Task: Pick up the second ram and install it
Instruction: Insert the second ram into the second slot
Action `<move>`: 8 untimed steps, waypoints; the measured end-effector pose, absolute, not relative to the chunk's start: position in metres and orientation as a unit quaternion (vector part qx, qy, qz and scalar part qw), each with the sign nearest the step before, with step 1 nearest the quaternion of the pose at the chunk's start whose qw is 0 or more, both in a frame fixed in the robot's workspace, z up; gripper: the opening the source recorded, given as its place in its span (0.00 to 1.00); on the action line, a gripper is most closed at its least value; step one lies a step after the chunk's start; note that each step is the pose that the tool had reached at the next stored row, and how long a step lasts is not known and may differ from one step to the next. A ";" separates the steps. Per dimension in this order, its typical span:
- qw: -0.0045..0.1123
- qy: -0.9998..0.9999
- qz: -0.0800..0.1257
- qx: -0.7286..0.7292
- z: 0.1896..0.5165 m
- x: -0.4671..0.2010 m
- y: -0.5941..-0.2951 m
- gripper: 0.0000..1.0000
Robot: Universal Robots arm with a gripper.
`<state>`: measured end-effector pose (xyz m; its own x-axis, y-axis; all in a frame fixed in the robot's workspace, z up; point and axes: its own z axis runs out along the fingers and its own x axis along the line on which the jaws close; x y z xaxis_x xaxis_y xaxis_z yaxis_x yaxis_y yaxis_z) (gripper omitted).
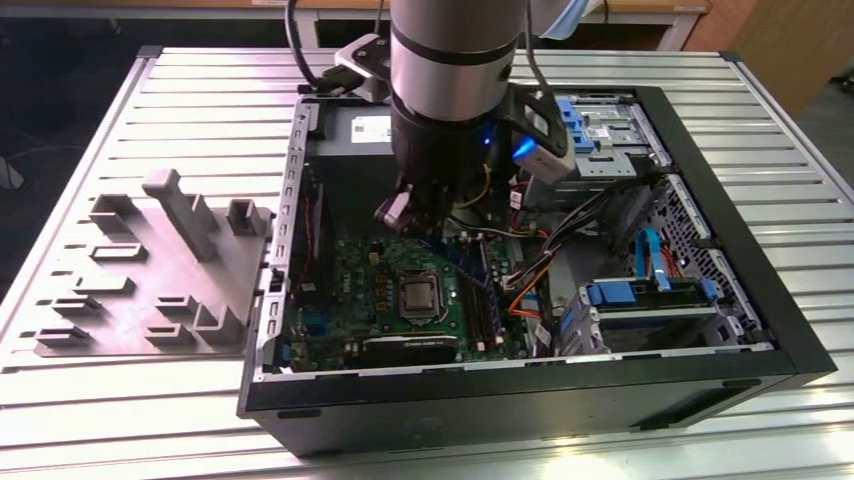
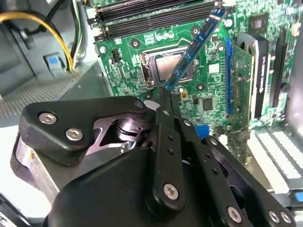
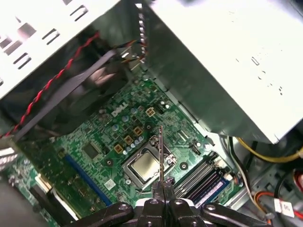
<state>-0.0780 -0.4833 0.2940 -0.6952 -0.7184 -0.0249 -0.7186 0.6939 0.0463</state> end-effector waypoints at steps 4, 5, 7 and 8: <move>0.003 0.934 0.026 -0.356 0.293 -0.078 -0.483 0.11; 0.004 0.937 0.026 -0.348 0.293 -0.078 -0.483 0.11; 0.004 0.943 0.026 -0.331 0.293 -0.078 -0.483 0.11; 0.004 0.946 0.026 -0.322 0.293 -0.078 -0.483 0.11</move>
